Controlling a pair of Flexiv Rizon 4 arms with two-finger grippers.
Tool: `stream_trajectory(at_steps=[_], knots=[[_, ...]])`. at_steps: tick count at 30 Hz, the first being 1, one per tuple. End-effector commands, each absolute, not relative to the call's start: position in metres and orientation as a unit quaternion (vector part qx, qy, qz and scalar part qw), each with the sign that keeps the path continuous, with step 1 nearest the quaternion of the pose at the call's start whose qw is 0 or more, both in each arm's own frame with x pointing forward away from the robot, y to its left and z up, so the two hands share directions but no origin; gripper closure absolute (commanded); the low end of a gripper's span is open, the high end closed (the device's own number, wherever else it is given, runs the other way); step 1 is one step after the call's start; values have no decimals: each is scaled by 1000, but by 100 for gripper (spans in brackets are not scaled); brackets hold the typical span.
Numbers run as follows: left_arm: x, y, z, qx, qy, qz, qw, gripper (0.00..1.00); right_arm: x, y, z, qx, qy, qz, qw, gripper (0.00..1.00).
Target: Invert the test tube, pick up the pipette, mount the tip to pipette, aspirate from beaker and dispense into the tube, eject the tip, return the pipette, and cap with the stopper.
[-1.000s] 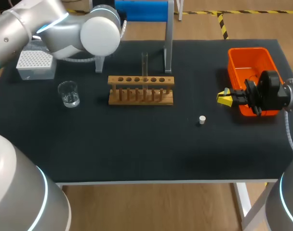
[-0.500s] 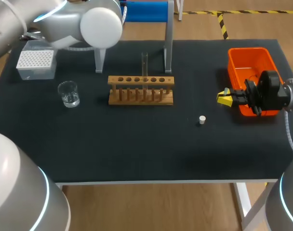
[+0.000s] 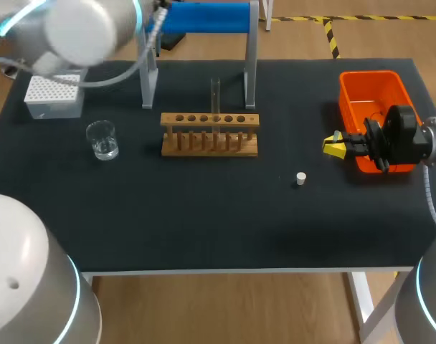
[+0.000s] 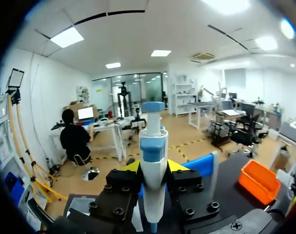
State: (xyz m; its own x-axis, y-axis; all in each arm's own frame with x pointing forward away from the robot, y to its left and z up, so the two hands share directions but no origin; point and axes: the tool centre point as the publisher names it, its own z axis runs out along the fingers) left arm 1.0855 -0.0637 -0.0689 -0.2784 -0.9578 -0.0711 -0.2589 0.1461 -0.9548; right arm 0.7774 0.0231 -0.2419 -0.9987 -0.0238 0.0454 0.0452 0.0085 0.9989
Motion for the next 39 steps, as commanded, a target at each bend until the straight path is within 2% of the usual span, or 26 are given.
stream_trajectory(at_steps=[1,20,33,39], knots=[[1040,-45,-53,-363,736,-515,247,100,777,22,-242,-7,-710,-704,24,100],[1032,-45,-53,-367,749,-490,252,100,777,22,-242,-7,-710,-704,24,100],[964,-57,-36,-205,762,-604,115,100,777,22,-242,-7,-710,-704,24,100],[944,-62,-29,-158,776,-606,75,100,777,22,-242,-7,-710,-704,24,100]])
